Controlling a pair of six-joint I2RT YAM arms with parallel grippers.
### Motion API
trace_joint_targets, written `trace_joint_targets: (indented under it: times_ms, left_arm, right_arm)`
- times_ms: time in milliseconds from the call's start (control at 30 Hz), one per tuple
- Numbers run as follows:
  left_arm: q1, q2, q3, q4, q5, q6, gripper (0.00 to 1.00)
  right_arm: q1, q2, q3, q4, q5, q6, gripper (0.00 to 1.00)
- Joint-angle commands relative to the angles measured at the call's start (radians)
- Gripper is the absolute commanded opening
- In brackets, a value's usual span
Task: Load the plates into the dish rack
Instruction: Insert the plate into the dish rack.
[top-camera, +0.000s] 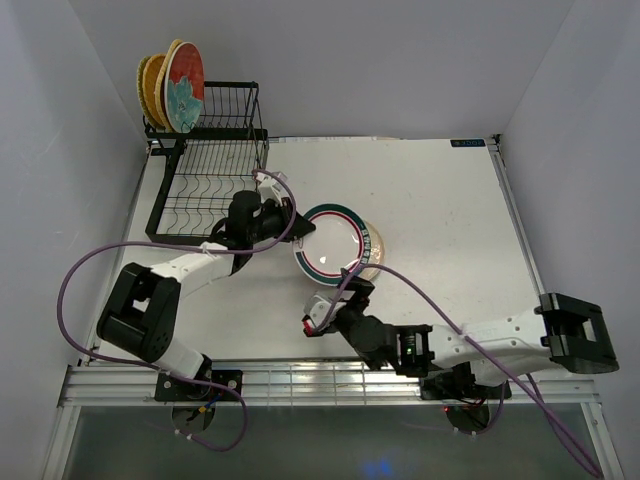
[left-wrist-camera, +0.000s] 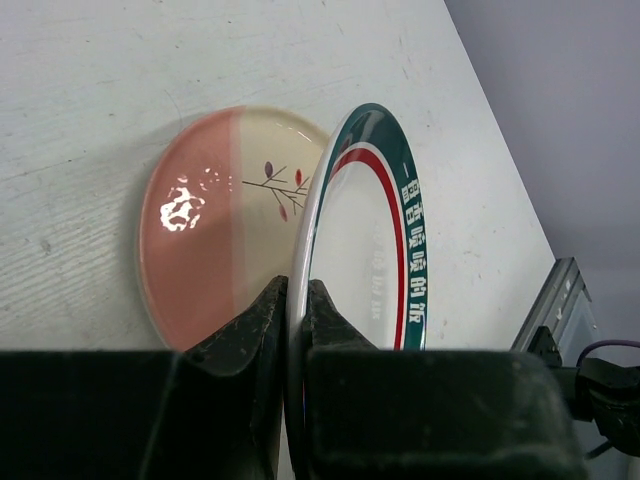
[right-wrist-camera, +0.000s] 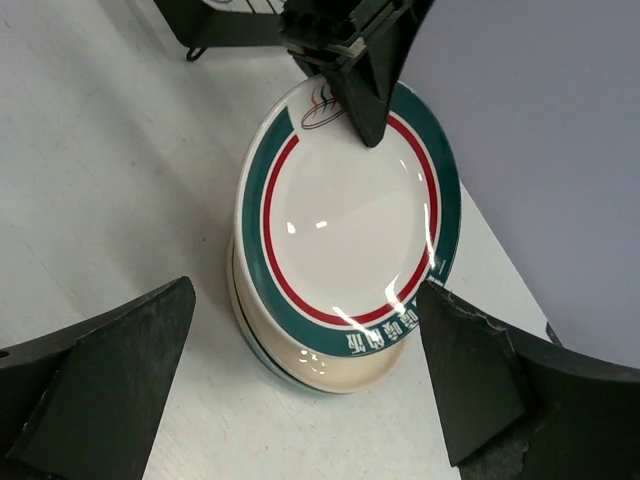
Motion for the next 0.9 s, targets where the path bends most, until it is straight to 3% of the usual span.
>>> trace_joint_targets:
  times_ms: [0,300,467,867]
  left_arm:
    - [0.002,-0.068,-0.002,0.041,-0.065,0.013,0.00]
    - [0.002,-0.137,-0.014,0.043,-0.180,0.073,0.00]
    - [0.002,-0.218,-0.014,0.043,-0.261,0.125,0.00]
    - [0.005,-0.370,0.091,0.014,-0.514,0.329,0.00]
  right_arm:
    - [0.003,-0.152,-0.044,0.018,-0.086,0.106,0.97]
    - [-0.189,-0.429,-0.141,0.023,-0.077,0.316,0.97]
    - [-0.286,-0.442,-0.130,0.009,0.115,0.423,0.97]
    - [-0.491,-0.417,0.019,-0.039,0.189,0.546,0.92]
